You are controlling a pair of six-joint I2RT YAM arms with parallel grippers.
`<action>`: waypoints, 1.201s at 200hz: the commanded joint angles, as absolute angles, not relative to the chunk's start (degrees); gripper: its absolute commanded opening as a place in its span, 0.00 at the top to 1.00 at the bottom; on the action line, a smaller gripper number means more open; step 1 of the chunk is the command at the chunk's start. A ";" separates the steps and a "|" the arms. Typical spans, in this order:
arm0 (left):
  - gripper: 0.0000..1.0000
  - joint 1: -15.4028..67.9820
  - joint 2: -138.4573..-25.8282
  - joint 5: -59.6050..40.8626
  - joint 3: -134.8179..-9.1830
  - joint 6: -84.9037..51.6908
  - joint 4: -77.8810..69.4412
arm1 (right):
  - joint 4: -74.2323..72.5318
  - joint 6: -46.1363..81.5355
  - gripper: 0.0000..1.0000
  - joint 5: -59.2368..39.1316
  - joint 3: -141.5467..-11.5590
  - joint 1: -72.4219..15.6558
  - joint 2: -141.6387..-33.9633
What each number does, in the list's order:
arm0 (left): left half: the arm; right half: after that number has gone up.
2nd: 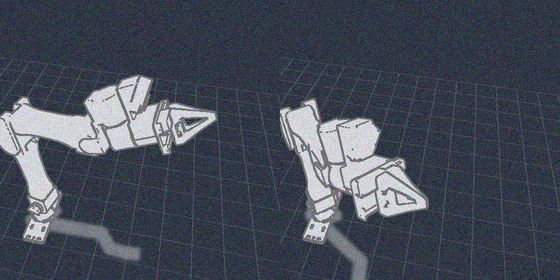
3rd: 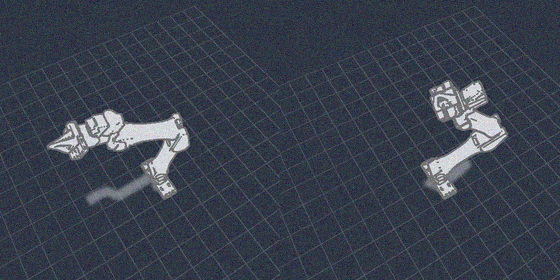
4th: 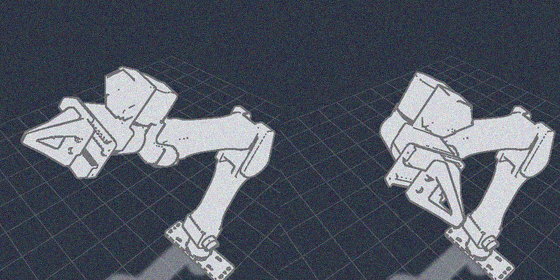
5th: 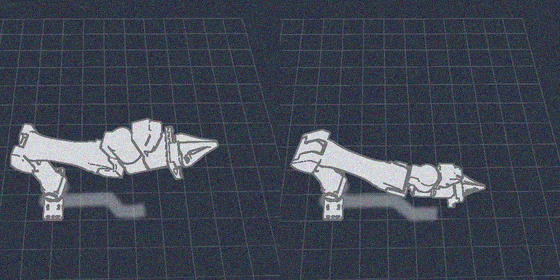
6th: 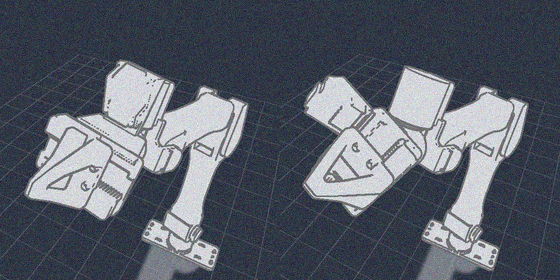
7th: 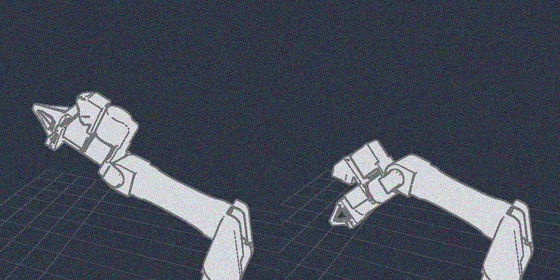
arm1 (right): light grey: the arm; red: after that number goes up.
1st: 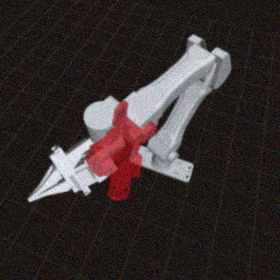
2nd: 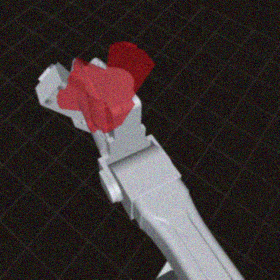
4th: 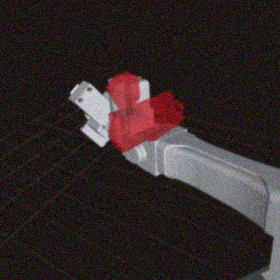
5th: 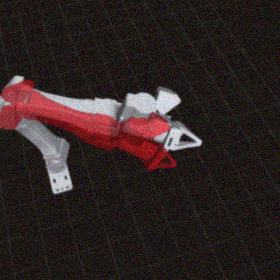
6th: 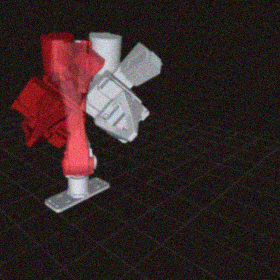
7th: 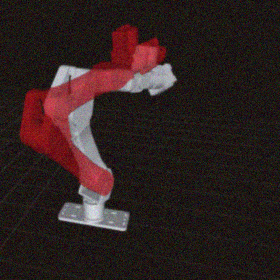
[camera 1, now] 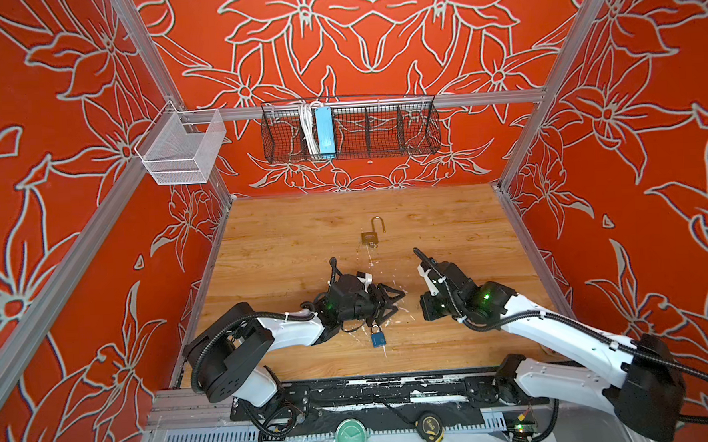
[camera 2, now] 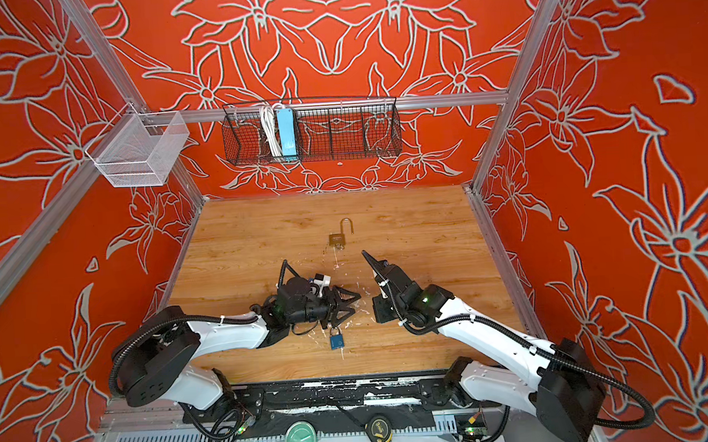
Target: Unlock with the key
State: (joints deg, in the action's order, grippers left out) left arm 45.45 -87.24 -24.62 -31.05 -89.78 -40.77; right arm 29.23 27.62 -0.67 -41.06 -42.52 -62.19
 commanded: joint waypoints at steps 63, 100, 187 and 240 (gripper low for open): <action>0.35 48.14 -96.29 -20.27 -31.65 -105.82 -63.08 | 24.79 26.82 1.00 -1.59 -42.94 -43.66 -59.96; 0.35 50.02 -102.74 -19.40 -33.09 -109.80 -70.93 | 24.57 26.74 1.00 -1.37 -43.66 -44.04 -60.26; 0.38 51.24 -106.01 -14.31 -34.24 -112.49 -74.10 | 23.23 26.80 1.00 -0.79 -43.27 -45.44 -59.39; 0.52 51.24 -107.75 -12.55 -33.05 -113.03 -78.20 | 24.45 26.87 1.00 -0.27 -42.58 -45.80 -57.14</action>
State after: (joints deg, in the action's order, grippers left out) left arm 51.00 -106.94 -13.74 -33.56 -112.14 -73.38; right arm 24.12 27.07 -1.50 -42.17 -45.25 -58.81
